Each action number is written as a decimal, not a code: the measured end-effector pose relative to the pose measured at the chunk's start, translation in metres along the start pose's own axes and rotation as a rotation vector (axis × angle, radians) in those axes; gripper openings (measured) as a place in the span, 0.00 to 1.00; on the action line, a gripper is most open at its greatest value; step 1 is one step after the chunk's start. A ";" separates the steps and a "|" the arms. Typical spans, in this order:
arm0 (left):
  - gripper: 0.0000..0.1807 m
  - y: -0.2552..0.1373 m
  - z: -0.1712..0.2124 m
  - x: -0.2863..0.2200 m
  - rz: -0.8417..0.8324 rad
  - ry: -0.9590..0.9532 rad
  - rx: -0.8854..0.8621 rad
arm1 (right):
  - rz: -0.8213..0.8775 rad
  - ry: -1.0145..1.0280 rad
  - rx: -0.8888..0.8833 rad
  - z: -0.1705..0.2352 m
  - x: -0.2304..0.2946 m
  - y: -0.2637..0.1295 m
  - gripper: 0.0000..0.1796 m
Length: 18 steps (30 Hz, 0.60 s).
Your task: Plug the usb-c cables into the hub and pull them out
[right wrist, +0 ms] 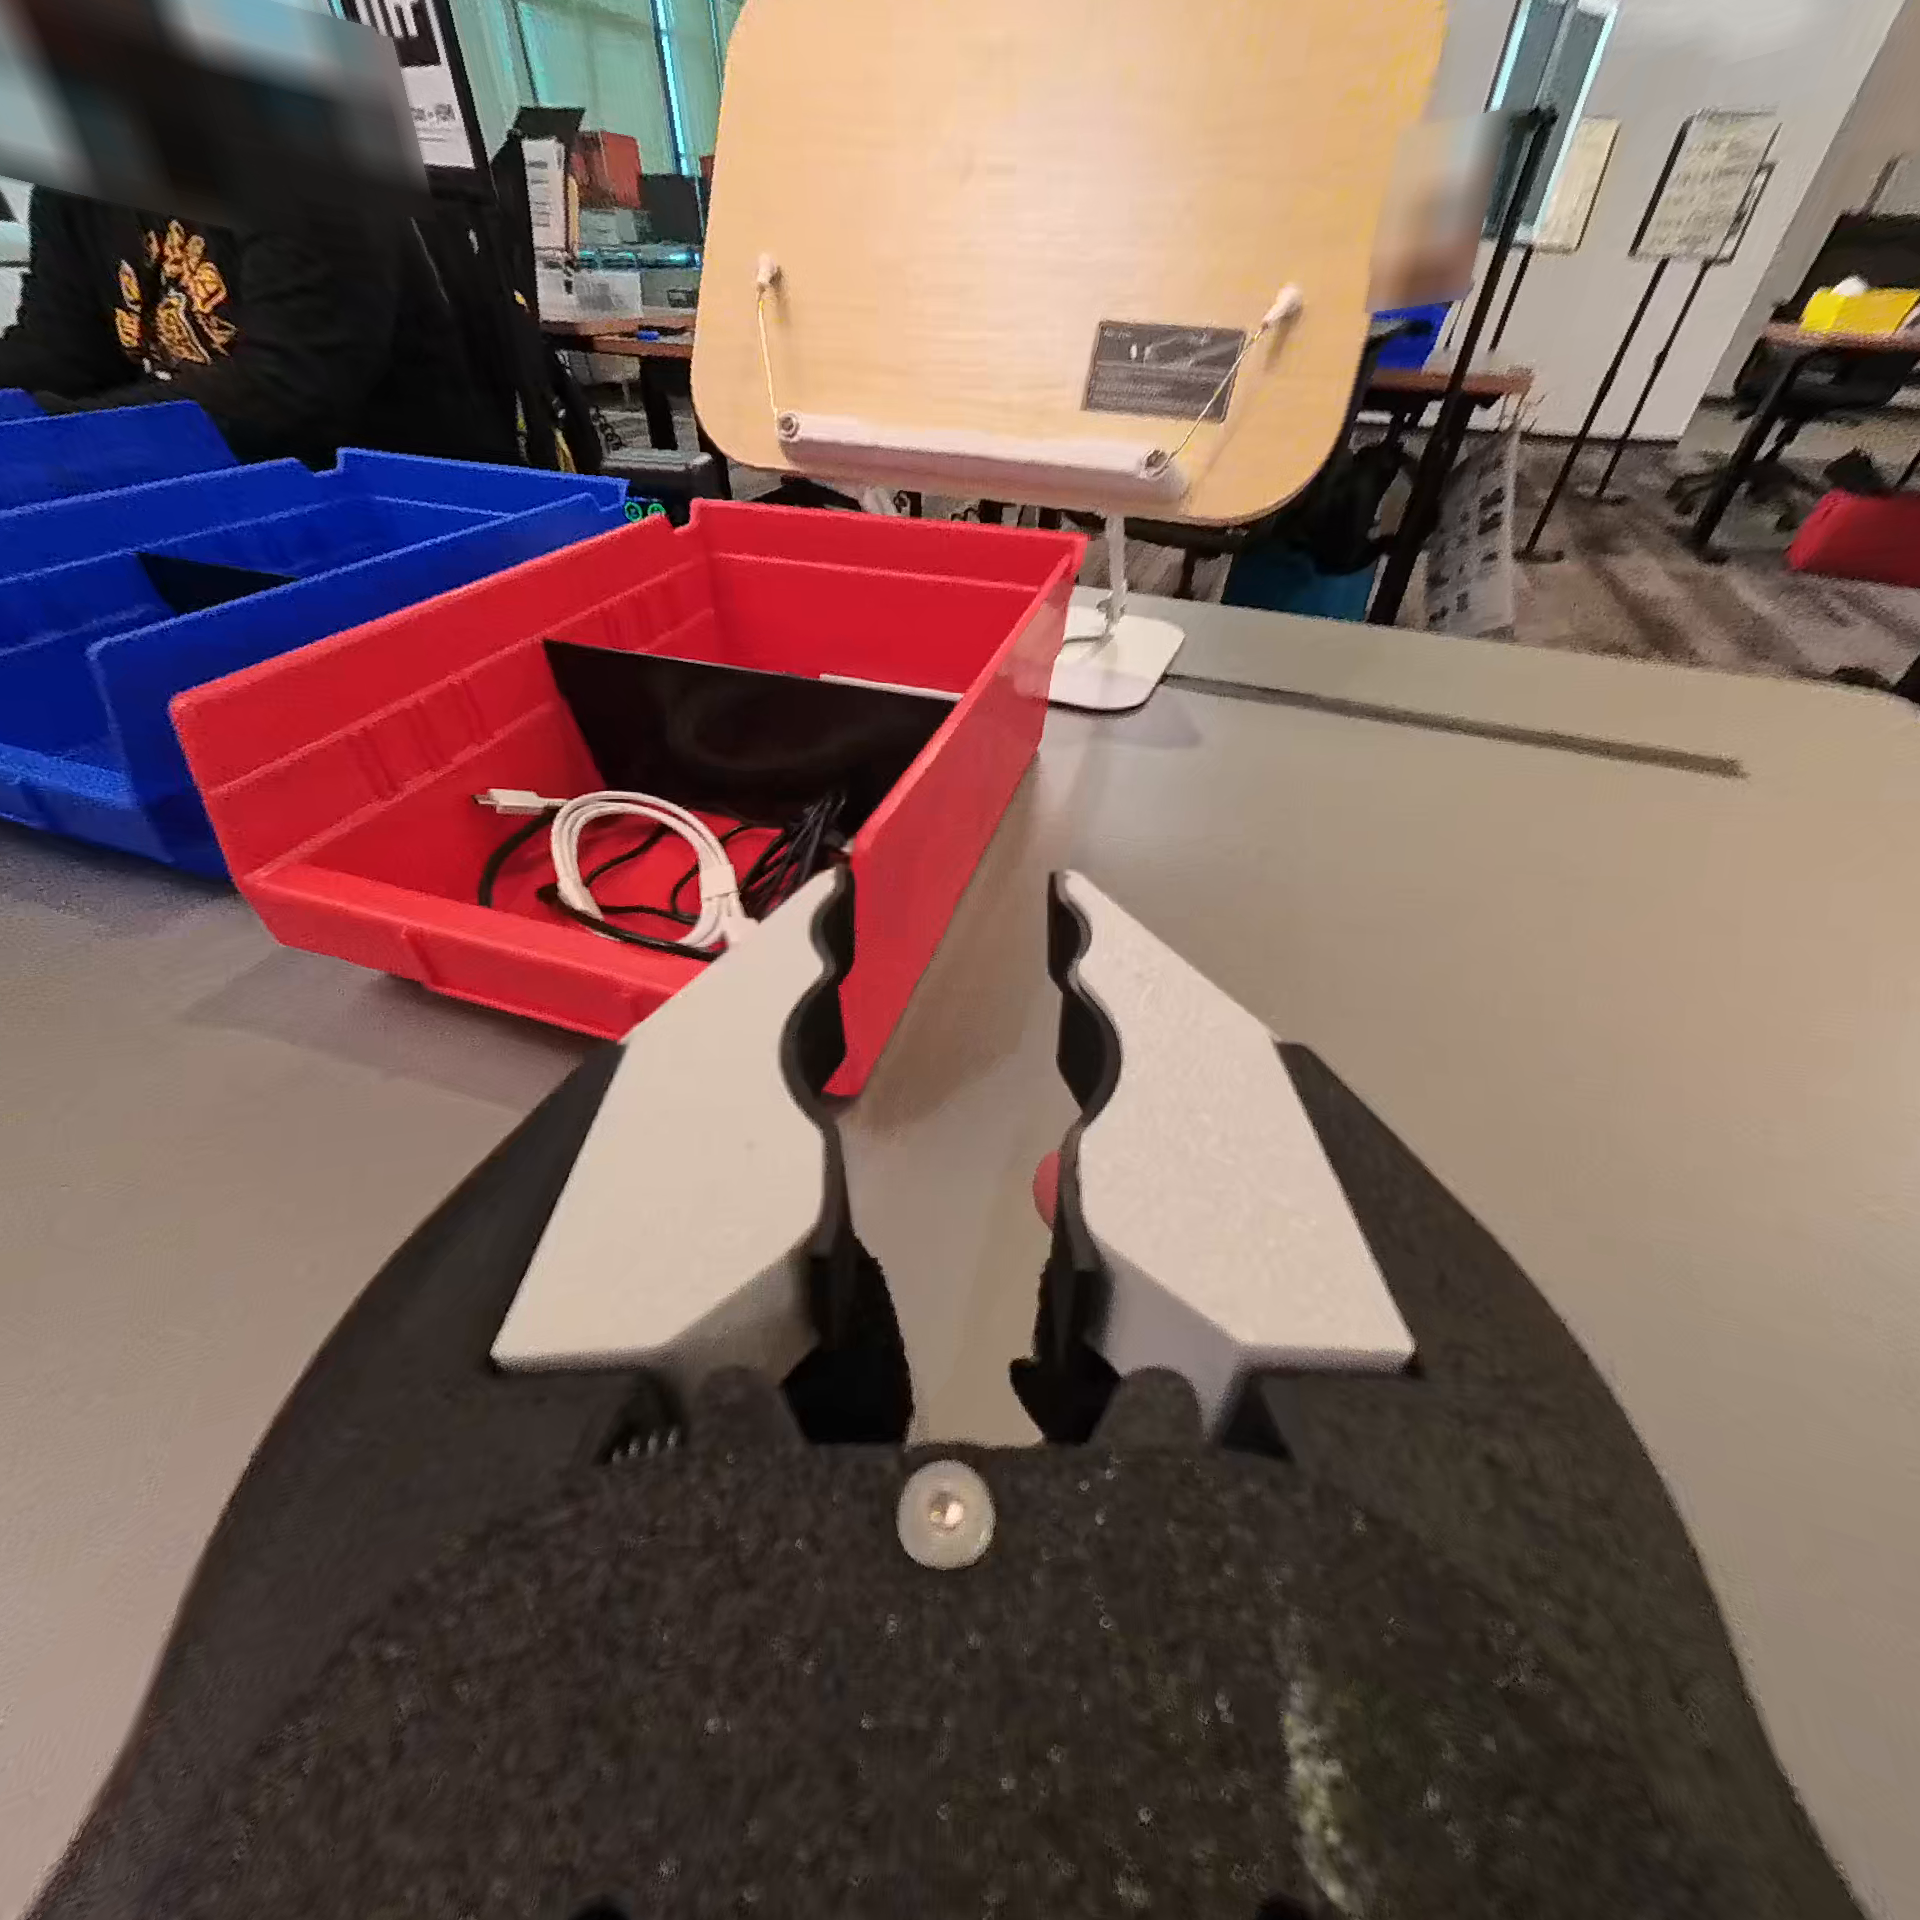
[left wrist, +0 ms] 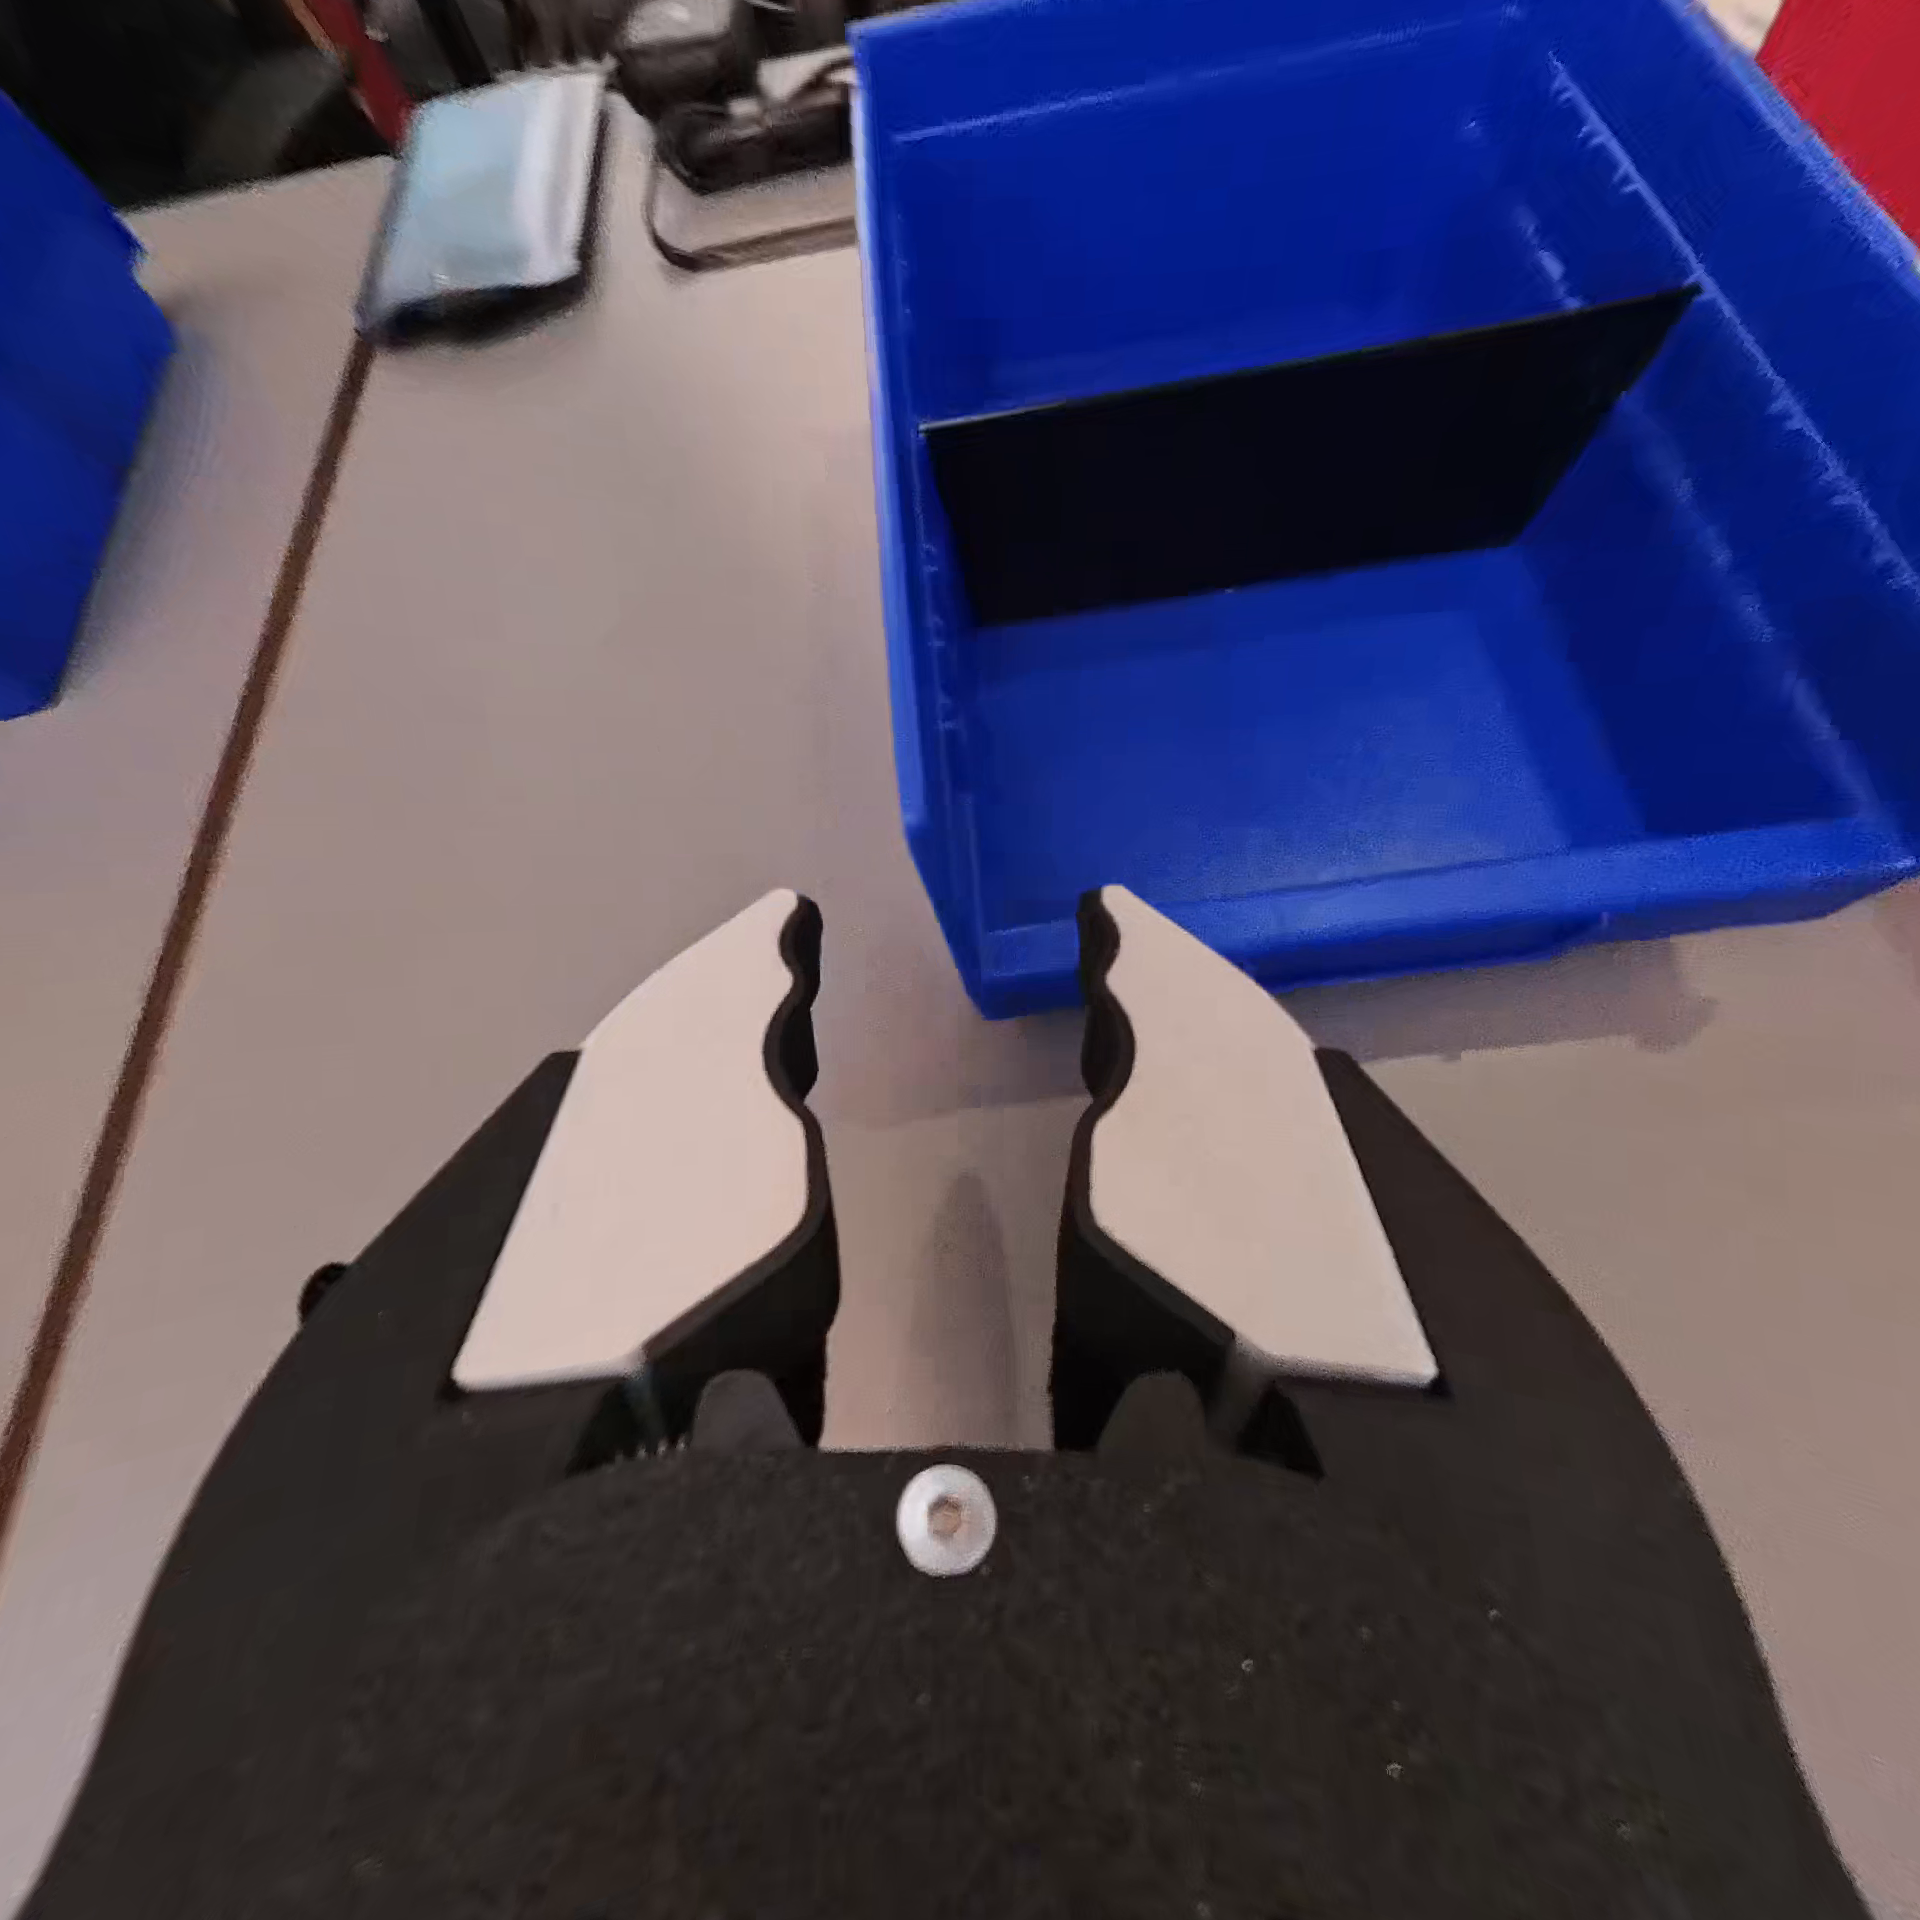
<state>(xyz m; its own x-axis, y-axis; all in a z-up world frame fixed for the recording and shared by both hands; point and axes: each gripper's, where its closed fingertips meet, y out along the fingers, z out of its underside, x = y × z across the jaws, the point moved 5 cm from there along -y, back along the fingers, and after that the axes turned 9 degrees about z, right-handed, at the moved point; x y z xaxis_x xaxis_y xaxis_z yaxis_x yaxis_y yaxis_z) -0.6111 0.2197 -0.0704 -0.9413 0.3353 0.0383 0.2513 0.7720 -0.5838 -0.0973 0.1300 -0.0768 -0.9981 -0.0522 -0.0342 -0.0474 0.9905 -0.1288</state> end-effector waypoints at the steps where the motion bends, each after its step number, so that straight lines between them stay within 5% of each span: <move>1: 0.26 0.011 0.001 0.003 0.036 -0.014 0.002 | 0.004 0.011 -0.001 -0.001 0.004 0.000 0.20; 4: 0.18 0.038 -0.002 0.004 0.102 -0.064 -0.031 | 0.020 -0.028 -0.071 -0.013 0.021 -0.008 0.20; 6: 0.03 0.049 0.004 0.009 0.069 -0.110 0.000 | -0.017 -0.049 -0.080 -0.015 0.040 -0.014 0.20; 18: 0.04 -0.032 0.068 -0.049 0.112 -0.225 0.023 | -0.468 -0.005 0.159 0.011 0.224 -0.010 0.21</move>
<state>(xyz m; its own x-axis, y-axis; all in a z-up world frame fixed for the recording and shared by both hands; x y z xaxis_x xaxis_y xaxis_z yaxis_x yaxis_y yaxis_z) -0.5883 0.1420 -0.1083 -0.9351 0.2871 -0.2078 0.3539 0.7234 -0.5929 -0.3203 0.1073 -0.0945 -0.8710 -0.4877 0.0592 -0.4834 0.8291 -0.2809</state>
